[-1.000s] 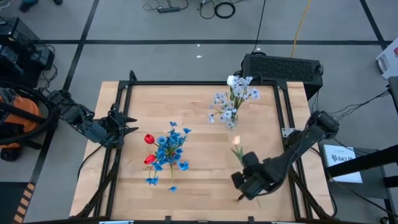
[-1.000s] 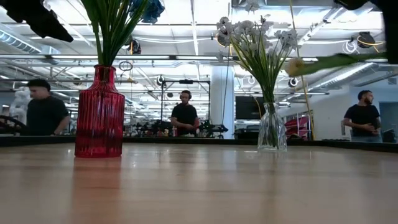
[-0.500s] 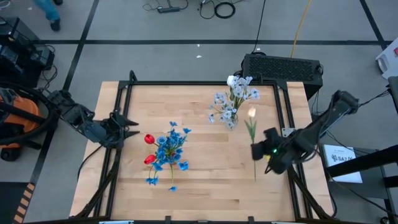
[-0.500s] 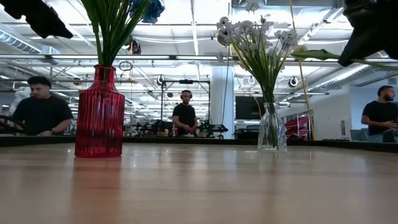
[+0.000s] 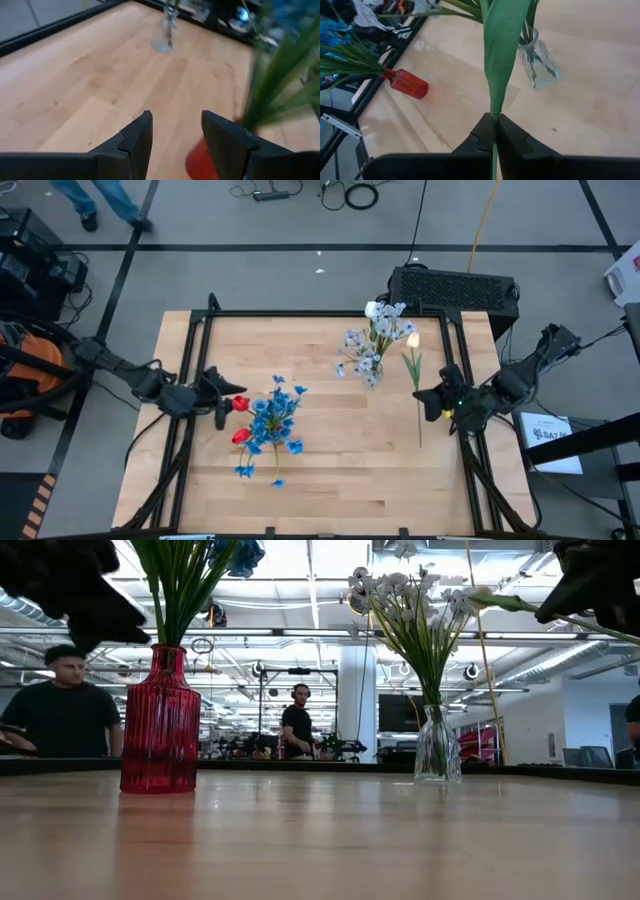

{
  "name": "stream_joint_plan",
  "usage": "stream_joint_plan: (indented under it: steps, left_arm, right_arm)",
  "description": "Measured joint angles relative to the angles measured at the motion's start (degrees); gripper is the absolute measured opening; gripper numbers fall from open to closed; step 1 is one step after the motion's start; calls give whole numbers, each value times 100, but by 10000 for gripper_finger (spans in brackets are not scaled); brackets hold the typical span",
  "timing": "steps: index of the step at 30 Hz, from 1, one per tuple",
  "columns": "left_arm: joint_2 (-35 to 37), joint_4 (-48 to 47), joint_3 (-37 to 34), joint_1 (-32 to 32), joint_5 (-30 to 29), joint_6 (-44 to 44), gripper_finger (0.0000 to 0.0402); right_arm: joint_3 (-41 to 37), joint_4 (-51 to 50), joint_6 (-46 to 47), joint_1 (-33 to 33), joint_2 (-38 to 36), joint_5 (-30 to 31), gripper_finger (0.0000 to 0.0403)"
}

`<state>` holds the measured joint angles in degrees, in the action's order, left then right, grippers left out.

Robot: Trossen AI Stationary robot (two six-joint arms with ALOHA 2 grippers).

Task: Sort flowers into vase by color
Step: Put the pink tulip into the transparent vase

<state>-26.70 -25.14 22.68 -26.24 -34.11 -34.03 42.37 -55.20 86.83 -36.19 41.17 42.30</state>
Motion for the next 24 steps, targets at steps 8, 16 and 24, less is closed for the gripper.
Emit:
stream_joint_plan:
  steps: [8, 16, 24]
  left_arm:
    - [-78, 1413, -475, 1712, 1135, 1187, 176]
    - [-12, 1404, -483, 2487, 2060, 1511, 176]
    - [785, 1683, -982, 2483, 2208, 1705, 175]
  right_arm:
    - [0, 0, -821, 135, -507, -8, 0]
    - [0, -2, -970, 139, -663, -6, 0]
    - [0, 50, -723, 139, -651, -8, 0]
